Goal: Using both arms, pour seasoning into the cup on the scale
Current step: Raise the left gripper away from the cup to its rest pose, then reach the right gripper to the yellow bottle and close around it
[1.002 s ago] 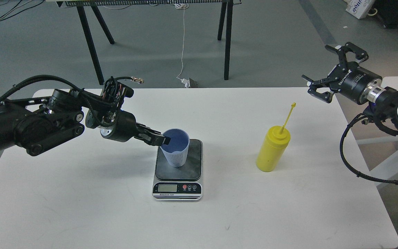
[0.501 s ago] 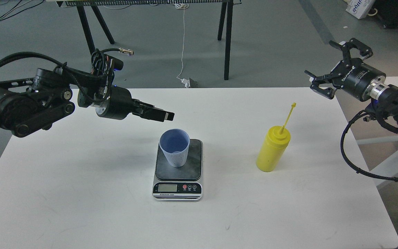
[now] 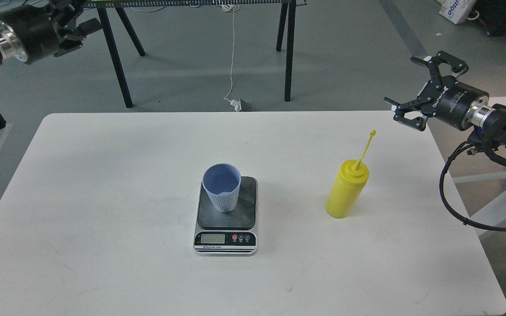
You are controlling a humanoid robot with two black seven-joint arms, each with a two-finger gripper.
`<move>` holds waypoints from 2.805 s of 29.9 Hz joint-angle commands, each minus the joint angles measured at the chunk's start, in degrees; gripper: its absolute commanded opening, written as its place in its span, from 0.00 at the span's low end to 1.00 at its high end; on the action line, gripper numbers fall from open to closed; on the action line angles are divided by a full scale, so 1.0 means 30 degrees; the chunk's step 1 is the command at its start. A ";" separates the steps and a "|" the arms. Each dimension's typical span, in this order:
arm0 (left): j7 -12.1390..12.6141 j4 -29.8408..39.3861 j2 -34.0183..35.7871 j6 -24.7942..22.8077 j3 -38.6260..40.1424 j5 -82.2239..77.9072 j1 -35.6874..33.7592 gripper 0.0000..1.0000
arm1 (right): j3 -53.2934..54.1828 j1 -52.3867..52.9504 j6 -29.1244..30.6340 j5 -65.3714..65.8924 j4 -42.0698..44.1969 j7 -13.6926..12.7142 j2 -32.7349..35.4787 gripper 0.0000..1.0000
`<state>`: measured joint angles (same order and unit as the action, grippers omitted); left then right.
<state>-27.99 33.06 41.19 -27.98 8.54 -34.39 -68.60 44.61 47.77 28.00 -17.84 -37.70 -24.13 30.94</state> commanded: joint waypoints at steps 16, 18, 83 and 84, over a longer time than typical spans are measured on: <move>-0.0002 -0.1851 -0.0870 -0.0005 0.0055 0.2586 0.3088 0.99 | 0.2591 -0.3172 0.0000 -0.9422 -0.1813 -0.1292 0.2779 0.99; -0.0002 -0.1851 -0.0899 -0.0005 0.0026 0.2586 0.3206 0.99 | 0.2621 -0.5045 0.0000 -1.1445 -0.2983 -0.1292 0.3455 0.99; -0.0002 -0.1851 -0.1251 -0.0005 -0.0092 0.2468 0.4758 0.99 | 0.2182 -1.0182 0.0000 -0.8556 0.0260 -0.1292 -0.6531 0.98; -0.0002 -0.1851 -0.1251 -0.0005 -0.0063 0.2469 0.4818 0.99 | 0.2182 -1.0094 0.0000 -0.8351 0.0466 -0.1292 -0.6706 0.98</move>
<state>-28.01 27.51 37.38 -28.00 8.26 -27.07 -54.66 51.15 16.65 28.00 -44.04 -38.04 -28.00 12.05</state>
